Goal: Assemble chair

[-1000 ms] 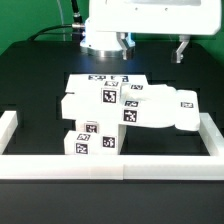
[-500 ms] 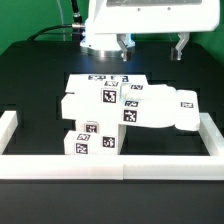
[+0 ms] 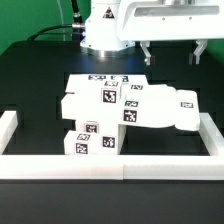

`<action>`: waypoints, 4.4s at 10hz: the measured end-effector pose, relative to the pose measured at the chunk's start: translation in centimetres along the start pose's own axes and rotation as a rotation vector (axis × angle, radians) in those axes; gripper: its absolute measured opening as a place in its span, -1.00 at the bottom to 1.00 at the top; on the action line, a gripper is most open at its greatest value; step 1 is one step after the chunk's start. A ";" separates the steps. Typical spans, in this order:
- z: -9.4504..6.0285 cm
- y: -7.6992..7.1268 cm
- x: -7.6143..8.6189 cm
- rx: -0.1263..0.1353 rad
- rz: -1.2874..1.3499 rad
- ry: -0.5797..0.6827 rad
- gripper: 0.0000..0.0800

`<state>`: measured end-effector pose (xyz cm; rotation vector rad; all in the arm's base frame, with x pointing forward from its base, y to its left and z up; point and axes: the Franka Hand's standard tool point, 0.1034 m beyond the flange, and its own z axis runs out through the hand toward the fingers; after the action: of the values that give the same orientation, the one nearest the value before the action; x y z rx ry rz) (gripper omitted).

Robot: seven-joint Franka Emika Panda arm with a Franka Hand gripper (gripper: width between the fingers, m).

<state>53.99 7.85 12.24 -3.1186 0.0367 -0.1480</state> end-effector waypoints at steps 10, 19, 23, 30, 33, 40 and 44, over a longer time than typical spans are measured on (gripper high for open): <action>2.5 0.1 -8.7 0.085 0.117 -0.125 0.62; 6.5 0.0 -10.2 0.026 0.002 -0.092 0.62; 8.3 -1.3 -11.9 0.004 -0.037 -0.073 0.62; 10.4 -1.3 -13.3 -0.020 -0.045 -0.085 -0.01; 10.3 -0.9 -13.1 -0.021 -0.036 -0.083 -0.29; 3.8 3.5 -6.4 0.009 -0.055 -0.072 -0.29; 4.1 3.9 -6.6 0.003 -0.074 -0.080 -0.29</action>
Offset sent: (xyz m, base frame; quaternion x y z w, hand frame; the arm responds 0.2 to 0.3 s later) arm -0.0533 0.0122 -0.0084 0.0307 0.0155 0.0131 0.9993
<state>47.73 4.17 7.50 -3.1208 -0.0795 -0.0247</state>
